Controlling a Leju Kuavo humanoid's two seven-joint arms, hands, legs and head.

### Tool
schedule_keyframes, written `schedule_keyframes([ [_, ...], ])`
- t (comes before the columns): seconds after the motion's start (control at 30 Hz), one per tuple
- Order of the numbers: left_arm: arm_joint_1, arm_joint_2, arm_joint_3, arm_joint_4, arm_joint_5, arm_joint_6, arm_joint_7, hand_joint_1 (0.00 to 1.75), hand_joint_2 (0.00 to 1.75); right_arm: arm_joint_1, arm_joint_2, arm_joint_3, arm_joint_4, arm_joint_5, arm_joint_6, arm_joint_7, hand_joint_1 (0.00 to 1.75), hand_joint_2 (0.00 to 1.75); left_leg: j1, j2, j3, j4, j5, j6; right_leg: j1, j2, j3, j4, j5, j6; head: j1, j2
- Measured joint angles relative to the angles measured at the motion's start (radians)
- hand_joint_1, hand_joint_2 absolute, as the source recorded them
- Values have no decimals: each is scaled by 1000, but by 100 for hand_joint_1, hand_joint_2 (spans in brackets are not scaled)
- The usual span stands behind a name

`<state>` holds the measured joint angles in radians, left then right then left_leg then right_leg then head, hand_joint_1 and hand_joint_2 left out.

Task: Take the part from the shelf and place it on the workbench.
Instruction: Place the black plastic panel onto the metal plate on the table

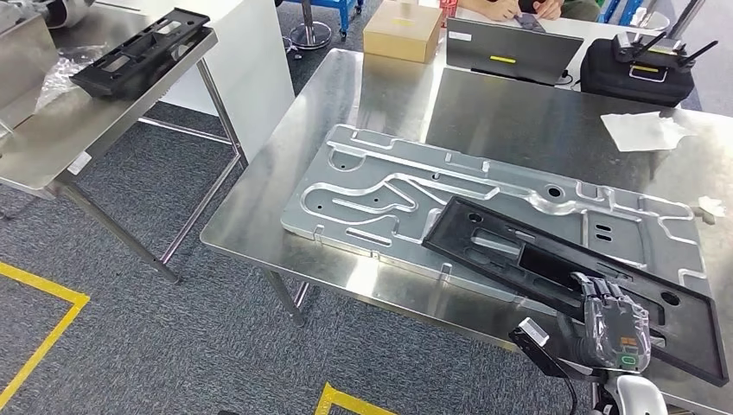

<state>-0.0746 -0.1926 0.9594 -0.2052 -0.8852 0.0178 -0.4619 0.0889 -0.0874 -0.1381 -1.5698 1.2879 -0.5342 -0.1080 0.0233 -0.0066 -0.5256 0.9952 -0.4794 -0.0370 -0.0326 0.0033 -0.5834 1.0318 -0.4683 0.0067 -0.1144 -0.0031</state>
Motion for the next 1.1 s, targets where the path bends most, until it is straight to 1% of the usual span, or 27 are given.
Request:
schedule_keyframes([
  [0.27,2,1,0,0,-4,8,11,0,175,19,0,8,-7,9,-1,2,0,0,0,0,0,0,0,0,0,0,0,0,0,0,0,0],
  [0.67,6,1,11,0,10,13,10,0,175,17,2,50,-7,17,0,3,0,0,0,0,0,0,0,0,0,0,2,0,0,0,0,0],
  [1.1,7,2,16,0,16,22,3,0,175,-13,3,66,4,22,-3,9,0,0,0,0,1,0,-1,1,0,0,3,0,0,0,0,0],
])
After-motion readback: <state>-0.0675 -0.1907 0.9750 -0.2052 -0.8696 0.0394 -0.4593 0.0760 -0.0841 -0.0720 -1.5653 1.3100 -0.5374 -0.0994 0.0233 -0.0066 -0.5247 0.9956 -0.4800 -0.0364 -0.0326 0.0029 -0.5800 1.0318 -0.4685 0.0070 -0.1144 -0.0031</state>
